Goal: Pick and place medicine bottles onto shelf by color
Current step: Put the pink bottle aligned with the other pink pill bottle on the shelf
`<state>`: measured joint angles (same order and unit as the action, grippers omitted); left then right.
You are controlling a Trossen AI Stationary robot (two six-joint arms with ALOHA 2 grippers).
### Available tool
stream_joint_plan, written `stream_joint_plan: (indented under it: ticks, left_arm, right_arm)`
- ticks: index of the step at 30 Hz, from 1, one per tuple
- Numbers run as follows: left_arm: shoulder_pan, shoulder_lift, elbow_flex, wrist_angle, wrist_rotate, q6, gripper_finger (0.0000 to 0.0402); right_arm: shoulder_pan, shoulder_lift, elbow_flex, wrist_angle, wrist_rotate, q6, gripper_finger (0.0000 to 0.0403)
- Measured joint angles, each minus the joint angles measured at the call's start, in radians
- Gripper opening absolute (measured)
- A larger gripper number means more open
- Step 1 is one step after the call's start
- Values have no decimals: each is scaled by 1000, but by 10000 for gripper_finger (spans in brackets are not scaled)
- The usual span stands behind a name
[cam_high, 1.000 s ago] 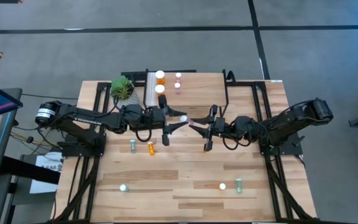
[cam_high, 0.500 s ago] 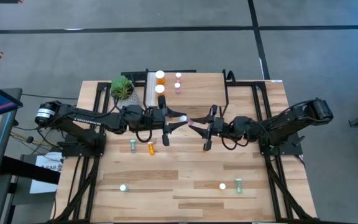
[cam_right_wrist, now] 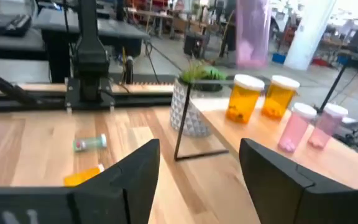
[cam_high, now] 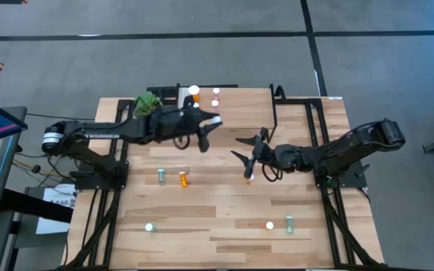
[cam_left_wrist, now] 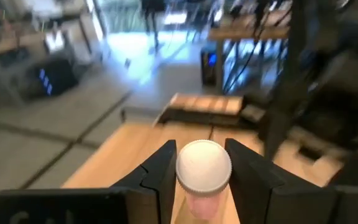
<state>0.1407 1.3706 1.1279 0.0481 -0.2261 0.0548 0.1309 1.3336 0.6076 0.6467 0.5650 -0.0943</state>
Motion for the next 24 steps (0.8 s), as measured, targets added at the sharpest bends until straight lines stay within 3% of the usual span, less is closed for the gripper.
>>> stream_joint_plan:
  ticks: [6, 15, 24]
  left_arm:
    - [95, 82, 41, -105, 35, -43, 108]
    - [167, 187, 43, -106, 30, -51, 109]
    - [213, 217, 43, -116, 32, -59, 109]
  right_arm:
    - [22, -64, 1, -101, 32, 17, 239]
    - [65, -149, 1, -170, 66, 18, 240]
    - [72, -150, 1, -179, 66, 17, 240]
